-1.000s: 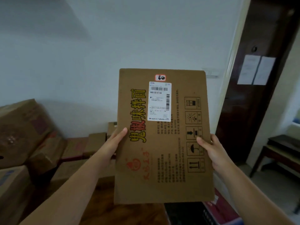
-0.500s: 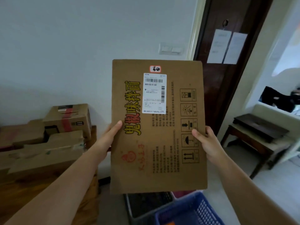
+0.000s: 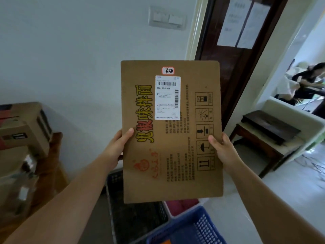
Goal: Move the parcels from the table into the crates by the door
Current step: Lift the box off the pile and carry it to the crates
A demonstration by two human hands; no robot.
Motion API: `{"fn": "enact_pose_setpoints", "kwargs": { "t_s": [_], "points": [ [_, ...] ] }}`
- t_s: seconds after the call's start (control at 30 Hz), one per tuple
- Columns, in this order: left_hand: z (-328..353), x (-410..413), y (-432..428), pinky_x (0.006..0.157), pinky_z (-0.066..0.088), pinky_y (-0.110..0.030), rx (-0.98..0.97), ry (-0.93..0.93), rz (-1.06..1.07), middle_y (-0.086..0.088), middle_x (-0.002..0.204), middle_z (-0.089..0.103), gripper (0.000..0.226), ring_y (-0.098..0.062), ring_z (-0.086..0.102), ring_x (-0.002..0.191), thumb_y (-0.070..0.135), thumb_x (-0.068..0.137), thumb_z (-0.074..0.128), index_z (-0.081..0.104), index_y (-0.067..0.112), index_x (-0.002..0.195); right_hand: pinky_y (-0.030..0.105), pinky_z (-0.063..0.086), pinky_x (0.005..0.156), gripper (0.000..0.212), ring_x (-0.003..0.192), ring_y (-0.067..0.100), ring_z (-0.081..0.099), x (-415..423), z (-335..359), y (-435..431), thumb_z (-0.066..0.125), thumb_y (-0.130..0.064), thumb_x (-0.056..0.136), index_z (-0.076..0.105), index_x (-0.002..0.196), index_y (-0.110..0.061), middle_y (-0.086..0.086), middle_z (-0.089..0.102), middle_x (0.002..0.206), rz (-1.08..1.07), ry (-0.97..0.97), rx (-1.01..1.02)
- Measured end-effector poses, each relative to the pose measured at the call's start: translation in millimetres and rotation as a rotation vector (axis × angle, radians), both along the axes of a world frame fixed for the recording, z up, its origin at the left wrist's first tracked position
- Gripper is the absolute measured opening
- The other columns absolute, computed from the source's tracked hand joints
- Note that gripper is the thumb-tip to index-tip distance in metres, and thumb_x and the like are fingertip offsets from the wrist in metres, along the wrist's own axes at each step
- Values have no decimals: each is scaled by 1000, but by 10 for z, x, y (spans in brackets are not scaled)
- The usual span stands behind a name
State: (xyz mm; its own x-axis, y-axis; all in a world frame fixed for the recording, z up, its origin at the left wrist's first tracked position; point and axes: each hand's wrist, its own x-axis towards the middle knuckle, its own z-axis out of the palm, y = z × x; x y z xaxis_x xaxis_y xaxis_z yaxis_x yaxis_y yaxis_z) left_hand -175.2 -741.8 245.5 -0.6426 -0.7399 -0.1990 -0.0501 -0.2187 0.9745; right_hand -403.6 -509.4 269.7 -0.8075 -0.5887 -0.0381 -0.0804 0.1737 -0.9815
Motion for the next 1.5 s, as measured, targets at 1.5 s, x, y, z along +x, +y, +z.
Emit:
{"fn": "enact_pose_setpoints", "kwargs": {
  "t_s": [1.5],
  "points": [
    [-5008, -3156, -295, 91, 44, -40, 457, -461, 267, 3, 121, 60, 61, -19, 57, 103, 57, 84, 54, 42, 31, 137, 39, 57, 81, 54, 95, 15, 66, -3648, -4896, -1093, 74, -21, 79, 49, 127, -19, -3, 67, 107, 226, -222, 565]
  ]
}}
